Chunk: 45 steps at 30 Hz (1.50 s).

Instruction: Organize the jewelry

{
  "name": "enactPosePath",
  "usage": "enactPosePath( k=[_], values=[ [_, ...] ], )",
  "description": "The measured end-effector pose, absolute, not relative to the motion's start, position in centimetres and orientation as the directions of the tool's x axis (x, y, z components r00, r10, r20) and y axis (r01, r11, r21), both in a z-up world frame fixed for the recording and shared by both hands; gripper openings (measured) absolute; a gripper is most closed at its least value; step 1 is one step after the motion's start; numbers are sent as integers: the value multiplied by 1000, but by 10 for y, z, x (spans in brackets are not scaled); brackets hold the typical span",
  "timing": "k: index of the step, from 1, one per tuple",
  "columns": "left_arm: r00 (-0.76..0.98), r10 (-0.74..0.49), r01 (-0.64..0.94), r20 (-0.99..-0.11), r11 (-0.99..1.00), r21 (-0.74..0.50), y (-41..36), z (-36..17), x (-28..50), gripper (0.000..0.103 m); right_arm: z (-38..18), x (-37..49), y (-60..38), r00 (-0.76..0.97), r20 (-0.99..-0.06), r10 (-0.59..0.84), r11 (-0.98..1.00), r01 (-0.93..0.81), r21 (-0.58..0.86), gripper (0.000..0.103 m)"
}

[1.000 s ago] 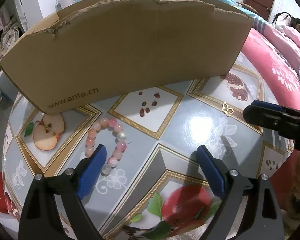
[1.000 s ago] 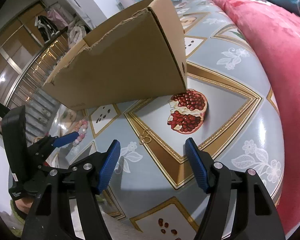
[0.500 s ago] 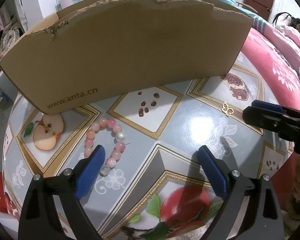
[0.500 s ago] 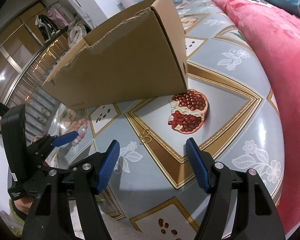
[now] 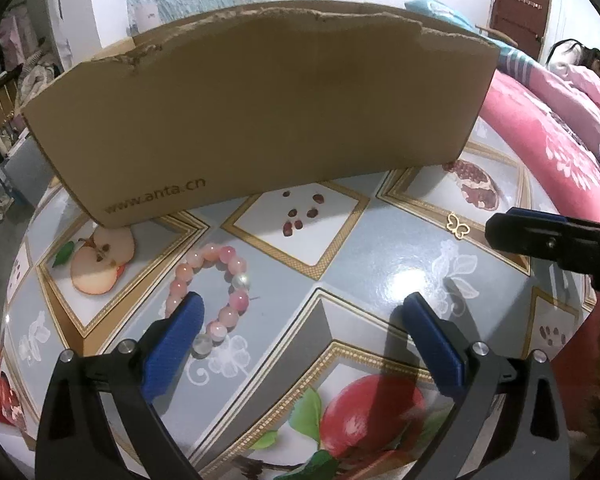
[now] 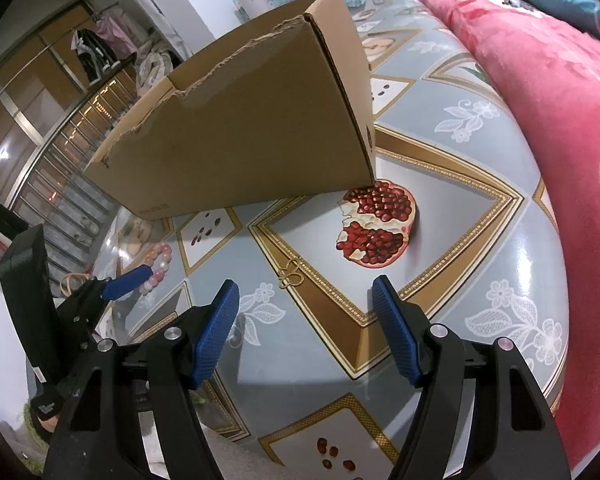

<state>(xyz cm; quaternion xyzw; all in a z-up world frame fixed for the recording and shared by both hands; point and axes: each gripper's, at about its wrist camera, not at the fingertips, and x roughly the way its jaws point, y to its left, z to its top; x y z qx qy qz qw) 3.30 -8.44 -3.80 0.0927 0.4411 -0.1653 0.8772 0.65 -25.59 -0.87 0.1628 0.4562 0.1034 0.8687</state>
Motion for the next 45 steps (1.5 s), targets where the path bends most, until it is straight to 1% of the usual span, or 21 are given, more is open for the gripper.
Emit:
enactPosePath(
  k=[10,15,21,26,29,34,38,41,43,45],
  values=[
    [558,-224,391,-799,920,15,-80,-41,26,97,-8,7,-254,552,-770,319,932,-35,361,66],
    [531,-226,414,-817,910,17,-83,-39,34,97,-8,12,-251,533,-783,321,930,-20,368,73],
    [502,-218,423,-837,906,18,-87,-36,39,97,-8,13,-243,513,-800,311,943,-57,329,80],
    [486,-207,418,-849,908,17,-93,-34,43,97,-8,12,-243,521,-792,318,935,-33,354,82],
    [469,-199,416,-860,909,17,-95,-33,47,98,-7,13,-241,524,-795,306,939,-29,343,83],
    [513,-215,415,-831,909,21,-97,-34,43,98,-8,10,-239,541,-787,295,945,-43,325,83],
    [545,-213,400,-811,916,28,-96,-37,35,99,-8,6,-245,564,-765,311,935,-35,354,83],
    [550,-224,412,-804,911,28,-96,-38,35,99,-8,6,-248,564,-761,320,931,-40,362,80],
    [549,-227,415,-805,910,26,-93,-39,32,99,-7,6,-245,560,-773,299,944,-53,326,73],
    [551,-234,423,-801,906,26,-92,-40,30,99,-7,7,-241,556,-783,277,955,-69,289,60]
  ],
)
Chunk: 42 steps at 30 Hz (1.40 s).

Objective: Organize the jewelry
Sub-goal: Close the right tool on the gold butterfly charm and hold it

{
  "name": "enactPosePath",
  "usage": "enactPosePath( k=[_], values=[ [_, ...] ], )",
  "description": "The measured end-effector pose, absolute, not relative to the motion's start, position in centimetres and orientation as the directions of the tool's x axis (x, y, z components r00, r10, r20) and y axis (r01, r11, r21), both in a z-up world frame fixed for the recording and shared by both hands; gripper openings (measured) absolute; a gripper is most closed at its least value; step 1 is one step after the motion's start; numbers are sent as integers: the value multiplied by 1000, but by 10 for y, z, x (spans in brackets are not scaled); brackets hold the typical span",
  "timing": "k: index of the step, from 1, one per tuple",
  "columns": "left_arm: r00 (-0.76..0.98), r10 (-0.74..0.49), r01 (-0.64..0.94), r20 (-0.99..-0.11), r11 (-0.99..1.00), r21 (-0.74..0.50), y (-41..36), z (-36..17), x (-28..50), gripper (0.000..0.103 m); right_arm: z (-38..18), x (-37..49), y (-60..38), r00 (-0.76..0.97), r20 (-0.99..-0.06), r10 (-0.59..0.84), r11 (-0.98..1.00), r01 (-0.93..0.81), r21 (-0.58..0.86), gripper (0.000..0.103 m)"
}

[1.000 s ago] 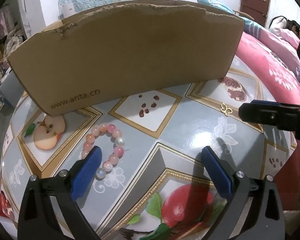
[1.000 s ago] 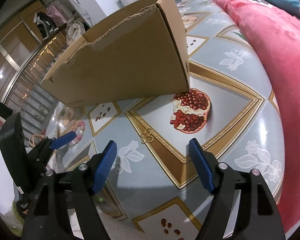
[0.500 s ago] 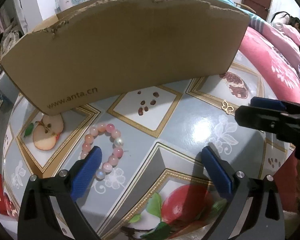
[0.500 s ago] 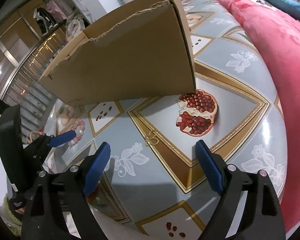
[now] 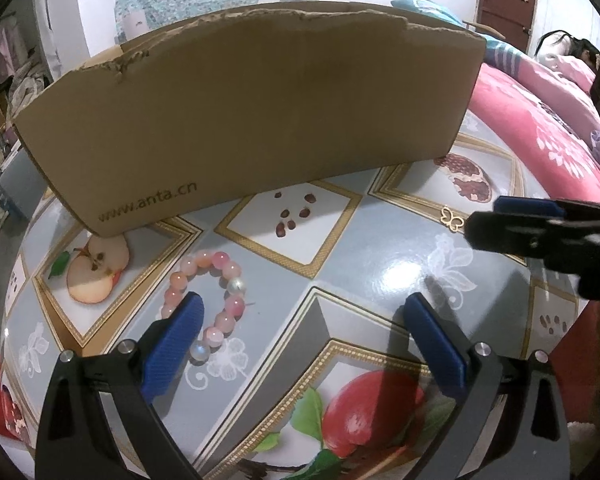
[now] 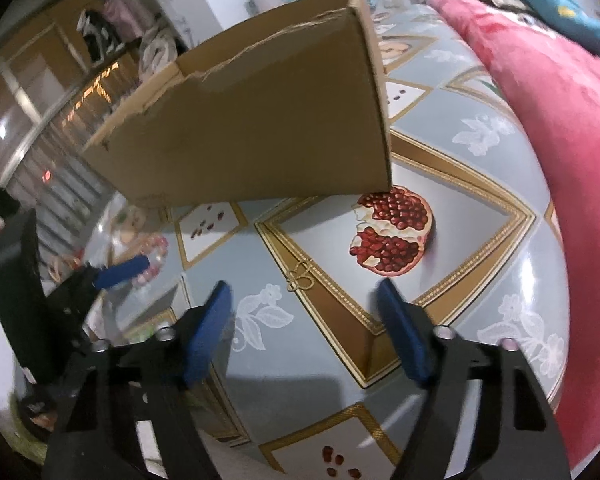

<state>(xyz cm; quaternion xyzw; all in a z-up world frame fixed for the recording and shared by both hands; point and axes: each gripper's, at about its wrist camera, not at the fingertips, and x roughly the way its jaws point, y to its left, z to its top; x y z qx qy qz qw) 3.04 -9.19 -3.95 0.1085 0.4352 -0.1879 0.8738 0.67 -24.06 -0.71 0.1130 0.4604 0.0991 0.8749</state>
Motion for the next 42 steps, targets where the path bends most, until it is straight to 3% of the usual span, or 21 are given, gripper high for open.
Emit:
enactPosePath(
  k=[6,16,24,42],
  values=[
    [565,-239,422,-790,906,27,-88,-39,30,99,-7,9,-233,555,-792,254,965,-95,243,38],
    [569,-245,427,-785,904,27,-87,-40,28,99,-9,14,-207,581,-798,159,981,-183,62,25],
    [568,-245,427,-786,904,27,-87,-39,27,99,-11,20,-201,588,-800,116,981,-193,1,13],
    [568,-235,417,-789,909,29,-90,-39,27,99,-10,23,-213,583,-800,142,988,-130,81,10]
  ],
)
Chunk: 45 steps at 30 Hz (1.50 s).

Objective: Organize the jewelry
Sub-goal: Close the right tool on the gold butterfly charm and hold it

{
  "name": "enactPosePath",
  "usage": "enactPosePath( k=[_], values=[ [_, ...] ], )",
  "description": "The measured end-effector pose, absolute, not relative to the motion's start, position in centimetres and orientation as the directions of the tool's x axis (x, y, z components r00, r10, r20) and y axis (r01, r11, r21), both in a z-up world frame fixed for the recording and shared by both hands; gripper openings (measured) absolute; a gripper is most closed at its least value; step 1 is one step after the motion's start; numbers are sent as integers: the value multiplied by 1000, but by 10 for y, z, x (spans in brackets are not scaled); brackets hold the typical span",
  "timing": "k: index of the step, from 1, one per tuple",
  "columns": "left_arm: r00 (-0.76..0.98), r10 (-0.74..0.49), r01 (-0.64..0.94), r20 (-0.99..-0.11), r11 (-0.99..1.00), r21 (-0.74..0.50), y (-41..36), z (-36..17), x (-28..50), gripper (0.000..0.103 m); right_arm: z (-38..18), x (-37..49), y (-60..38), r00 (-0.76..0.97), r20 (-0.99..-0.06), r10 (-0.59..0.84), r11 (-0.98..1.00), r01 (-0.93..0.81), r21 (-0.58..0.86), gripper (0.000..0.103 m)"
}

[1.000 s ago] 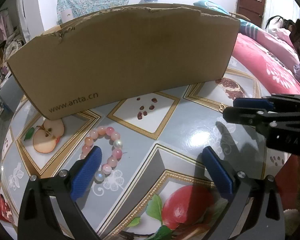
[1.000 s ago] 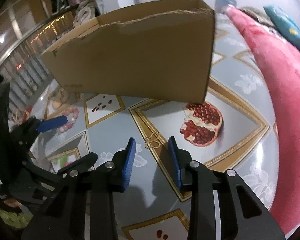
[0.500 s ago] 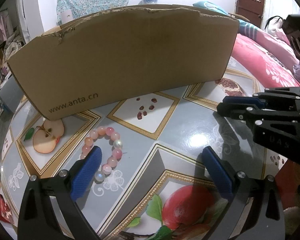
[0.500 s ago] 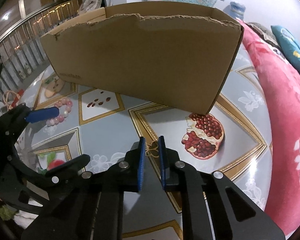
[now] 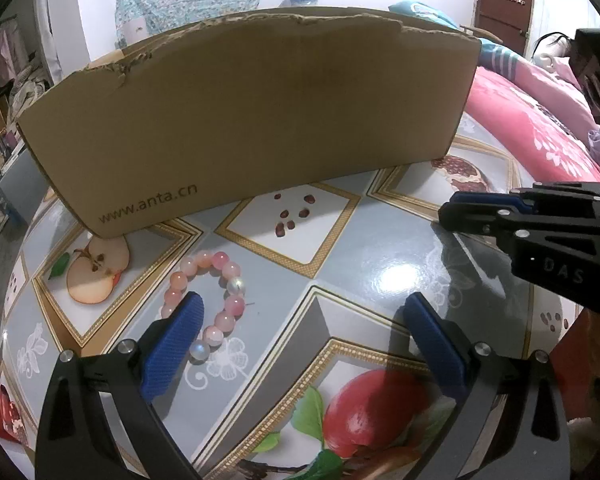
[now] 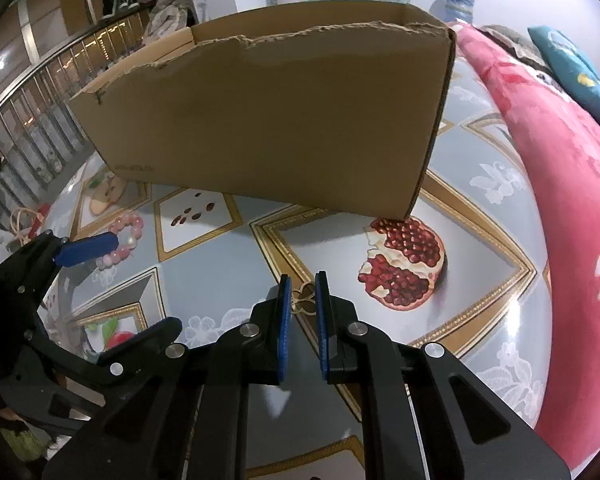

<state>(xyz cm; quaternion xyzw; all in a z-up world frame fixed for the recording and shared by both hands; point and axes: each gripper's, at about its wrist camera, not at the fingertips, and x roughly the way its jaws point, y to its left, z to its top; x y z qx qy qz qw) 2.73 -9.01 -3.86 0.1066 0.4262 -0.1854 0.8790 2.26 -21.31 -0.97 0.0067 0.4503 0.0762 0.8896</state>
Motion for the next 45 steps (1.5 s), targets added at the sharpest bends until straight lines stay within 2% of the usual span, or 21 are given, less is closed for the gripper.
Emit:
enactPosePath(
  k=[11,15,20,27,34,39,45],
  values=[
    [568,-235,417,-789,908,29,-90,-39,28,99,-11,22,-223,574,-801,169,986,-106,131,10],
    [567,-235,418,-790,908,29,-91,-39,28,99,-7,17,-230,576,-792,204,979,-117,167,18],
    [563,-233,417,-793,908,30,-92,-38,28,99,-8,12,-233,565,-794,222,975,-135,177,22],
    [563,-233,417,-793,908,30,-92,-38,28,99,-9,10,-230,536,-794,287,958,-164,236,23],
    [563,-233,417,-793,908,30,-92,-38,28,99,-8,13,-234,546,-791,276,961,-139,240,24],
    [564,-233,417,-792,909,29,-92,-38,27,99,-8,13,-229,519,-783,342,939,-168,299,24],
    [565,-234,417,-791,909,29,-92,-39,27,99,-6,11,-235,544,-782,306,951,-144,272,24]
  ],
)
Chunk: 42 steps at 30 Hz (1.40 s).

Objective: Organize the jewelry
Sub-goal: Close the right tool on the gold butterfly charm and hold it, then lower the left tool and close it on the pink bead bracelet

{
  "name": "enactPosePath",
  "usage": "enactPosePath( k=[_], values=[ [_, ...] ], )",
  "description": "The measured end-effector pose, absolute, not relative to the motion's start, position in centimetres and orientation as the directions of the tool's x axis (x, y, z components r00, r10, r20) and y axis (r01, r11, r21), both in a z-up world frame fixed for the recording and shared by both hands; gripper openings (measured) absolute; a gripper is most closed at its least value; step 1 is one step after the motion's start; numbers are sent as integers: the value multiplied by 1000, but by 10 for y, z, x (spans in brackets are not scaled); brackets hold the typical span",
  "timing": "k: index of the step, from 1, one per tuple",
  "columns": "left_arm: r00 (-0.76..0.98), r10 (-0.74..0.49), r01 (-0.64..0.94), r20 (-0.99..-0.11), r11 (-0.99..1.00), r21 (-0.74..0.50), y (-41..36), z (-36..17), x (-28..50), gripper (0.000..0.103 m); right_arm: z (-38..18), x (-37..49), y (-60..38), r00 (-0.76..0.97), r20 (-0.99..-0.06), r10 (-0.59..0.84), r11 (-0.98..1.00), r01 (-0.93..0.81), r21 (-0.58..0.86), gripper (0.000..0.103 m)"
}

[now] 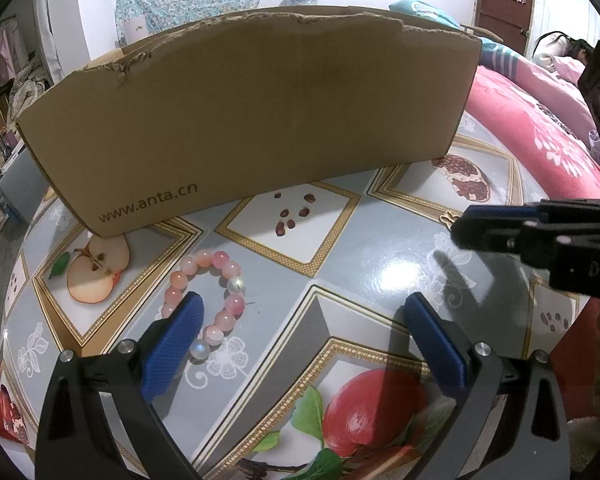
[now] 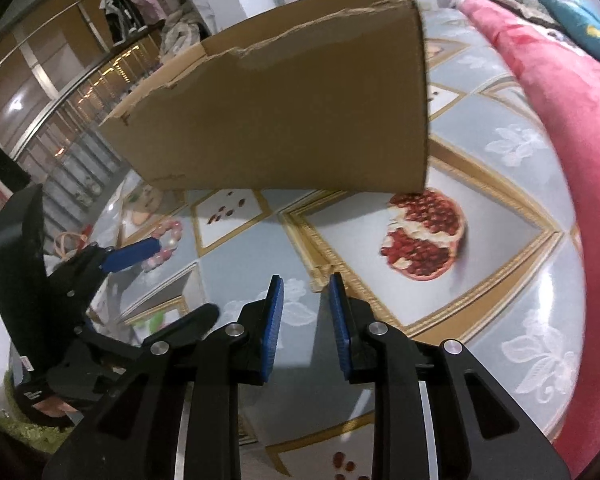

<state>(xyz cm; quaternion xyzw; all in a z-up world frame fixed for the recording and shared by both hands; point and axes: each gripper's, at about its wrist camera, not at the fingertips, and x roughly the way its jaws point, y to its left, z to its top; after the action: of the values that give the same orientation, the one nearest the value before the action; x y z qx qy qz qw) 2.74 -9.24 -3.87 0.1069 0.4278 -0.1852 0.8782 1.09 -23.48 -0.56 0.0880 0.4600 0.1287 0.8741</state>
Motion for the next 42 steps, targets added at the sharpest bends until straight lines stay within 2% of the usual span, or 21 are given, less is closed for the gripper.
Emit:
enactPosePath(
  k=[13,16,17,37,39,42],
  values=[
    [565,-235,419,-791,908,29,-92,-39,27,99,-9,8,-213,592,-789,164,976,-215,41,24],
    [565,-235,419,-791,908,29,-92,-39,27,99,-9,8,-206,608,-783,132,972,-234,-18,19],
    [565,-236,419,-791,907,29,-92,-39,27,99,-9,8,-205,609,-782,132,970,-242,-24,14],
    [578,-278,449,-768,894,14,-80,-39,22,98,-4,11,-229,587,-775,235,970,-198,144,13],
    [589,-288,452,-755,892,13,-74,-37,20,97,-4,12,-232,588,-771,244,968,-193,160,13],
    [608,-309,457,-731,889,5,-66,-31,17,89,-3,11,-234,589,-767,255,966,-188,177,13]
  ],
)
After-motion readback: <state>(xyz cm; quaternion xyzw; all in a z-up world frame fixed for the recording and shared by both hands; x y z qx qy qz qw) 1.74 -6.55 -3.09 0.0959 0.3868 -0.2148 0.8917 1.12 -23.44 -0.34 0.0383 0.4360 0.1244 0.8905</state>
